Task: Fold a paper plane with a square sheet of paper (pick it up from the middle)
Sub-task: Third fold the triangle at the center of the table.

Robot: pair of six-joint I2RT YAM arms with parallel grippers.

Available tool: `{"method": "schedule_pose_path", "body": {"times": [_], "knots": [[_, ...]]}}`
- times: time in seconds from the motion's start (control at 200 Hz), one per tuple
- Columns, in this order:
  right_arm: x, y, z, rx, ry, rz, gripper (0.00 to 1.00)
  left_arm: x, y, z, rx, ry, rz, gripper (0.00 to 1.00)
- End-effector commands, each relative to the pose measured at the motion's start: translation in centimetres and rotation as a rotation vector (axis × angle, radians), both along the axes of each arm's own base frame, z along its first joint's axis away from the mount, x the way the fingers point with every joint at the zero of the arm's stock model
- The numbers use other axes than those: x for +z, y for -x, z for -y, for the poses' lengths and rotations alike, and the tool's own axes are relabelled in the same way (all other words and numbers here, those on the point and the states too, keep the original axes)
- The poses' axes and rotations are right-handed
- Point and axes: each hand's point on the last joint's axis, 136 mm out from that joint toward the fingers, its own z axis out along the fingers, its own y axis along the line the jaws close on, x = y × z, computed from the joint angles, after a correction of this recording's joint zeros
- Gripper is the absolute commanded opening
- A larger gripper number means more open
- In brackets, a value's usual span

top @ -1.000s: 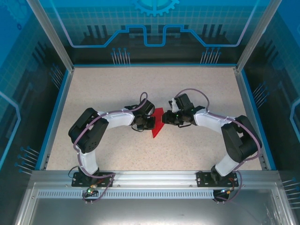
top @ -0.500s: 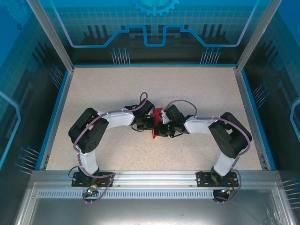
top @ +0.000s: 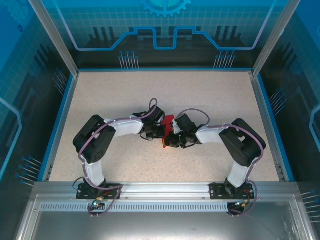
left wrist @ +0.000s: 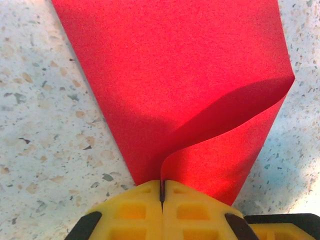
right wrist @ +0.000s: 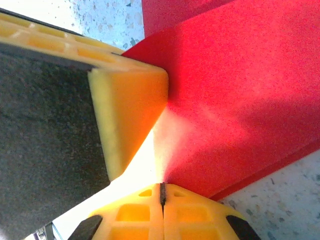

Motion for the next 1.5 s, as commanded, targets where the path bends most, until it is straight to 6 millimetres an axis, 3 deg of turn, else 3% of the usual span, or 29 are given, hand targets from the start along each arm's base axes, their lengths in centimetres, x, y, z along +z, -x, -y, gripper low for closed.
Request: {"method": "schedule_pose_path", "body": {"times": [0.0, 0.185, 0.515, 0.645, 0.855, 1.185, 1.335, 1.495], "knots": [[0.8, 1.3, -0.4, 0.028, -0.027, -0.008, 0.06, -2.1, 1.3, -1.5, 0.016, -0.079, -0.067, 0.0], [2.0, 1.6, -0.8, 0.044, -0.052, 0.023, 0.06, -2.2, 1.3, -1.6, 0.019, -0.081, -0.067, 0.0], [-1.4, 2.4, -0.2, 0.044, 0.027, -0.046, 0.06, -2.2, 1.3, -1.7, 0.022, -0.084, -0.07, 0.0], [-1.4, 2.5, 0.0, 0.045, 0.038, -0.046, 0.05, -2.2, 1.3, -1.7, 0.022, -0.085, -0.07, 0.0], [2.4, 0.5, 0.4, 0.002, -0.023, 0.05, 0.06, -2.3, 1.4, -1.8, 0.022, -0.091, -0.07, 0.0], [0.7, -1.7, 1.6, -0.021, 0.023, 0.024, 0.06, -2.3, 1.5, -1.8, 0.022, -0.091, -0.074, 0.0], [-0.8, -1.8, 2.6, -0.05, 0.065, -0.013, 0.06, -2.1, 1.4, -1.7, 0.018, -0.086, -0.07, 0.0], [0.5, -2.2, 2.6, -0.056, 0.056, 0.011, 0.05, -1.8, 1.2, -1.3, 0.005, -0.073, -0.065, 0.0]]}}
